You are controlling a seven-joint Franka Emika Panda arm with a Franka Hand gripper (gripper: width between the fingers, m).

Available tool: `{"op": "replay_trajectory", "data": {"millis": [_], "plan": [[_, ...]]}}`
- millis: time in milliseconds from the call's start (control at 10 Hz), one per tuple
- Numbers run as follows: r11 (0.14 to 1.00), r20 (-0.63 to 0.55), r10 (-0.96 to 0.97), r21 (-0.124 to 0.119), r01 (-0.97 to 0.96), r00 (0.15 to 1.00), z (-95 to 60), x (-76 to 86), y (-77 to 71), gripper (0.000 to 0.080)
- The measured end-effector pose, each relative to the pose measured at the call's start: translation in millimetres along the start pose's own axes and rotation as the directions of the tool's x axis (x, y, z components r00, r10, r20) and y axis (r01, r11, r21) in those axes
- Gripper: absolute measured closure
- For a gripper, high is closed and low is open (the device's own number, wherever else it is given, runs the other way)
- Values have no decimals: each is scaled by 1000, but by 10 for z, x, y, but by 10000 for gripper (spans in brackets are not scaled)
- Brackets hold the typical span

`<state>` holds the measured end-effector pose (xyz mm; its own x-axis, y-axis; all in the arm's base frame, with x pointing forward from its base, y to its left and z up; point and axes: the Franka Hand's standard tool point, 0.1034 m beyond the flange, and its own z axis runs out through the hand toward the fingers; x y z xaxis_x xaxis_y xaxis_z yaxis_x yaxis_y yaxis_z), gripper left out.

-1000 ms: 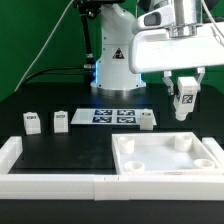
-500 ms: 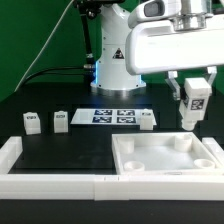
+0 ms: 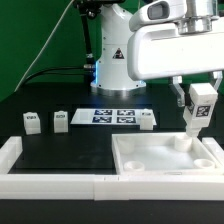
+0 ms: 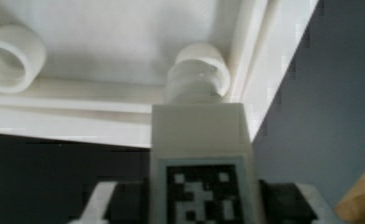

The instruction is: Assemble one leg

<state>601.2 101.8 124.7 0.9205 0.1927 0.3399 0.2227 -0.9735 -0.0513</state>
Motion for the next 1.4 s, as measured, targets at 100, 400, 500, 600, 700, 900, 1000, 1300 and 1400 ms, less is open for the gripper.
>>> {"op": "replay_trajectory", "data": {"millis": [100,400,500,600,700,900,1000,1300,1400], "plan": [[1000,2,0,0,0,1000,11,-24,-2,509],[1000,-80,5,-16,-6,997,26,4,34,509],[1000,-120,4,-23,-7,993,78,39,57,509],[1000,-113,5,-20,-8,994,125,29,43,509],[1000,-126,3,-21,-5,992,148,41,25,509],[1000,-146,-1,-21,-2,989,219,17,-9,509],[1000,-151,-4,-21,0,988,237,8,-25,509],[1000,-185,-9,-25,4,983,290,-17,-55,509],[1000,-208,-9,-29,3,978,304,-26,-56,509]]}}
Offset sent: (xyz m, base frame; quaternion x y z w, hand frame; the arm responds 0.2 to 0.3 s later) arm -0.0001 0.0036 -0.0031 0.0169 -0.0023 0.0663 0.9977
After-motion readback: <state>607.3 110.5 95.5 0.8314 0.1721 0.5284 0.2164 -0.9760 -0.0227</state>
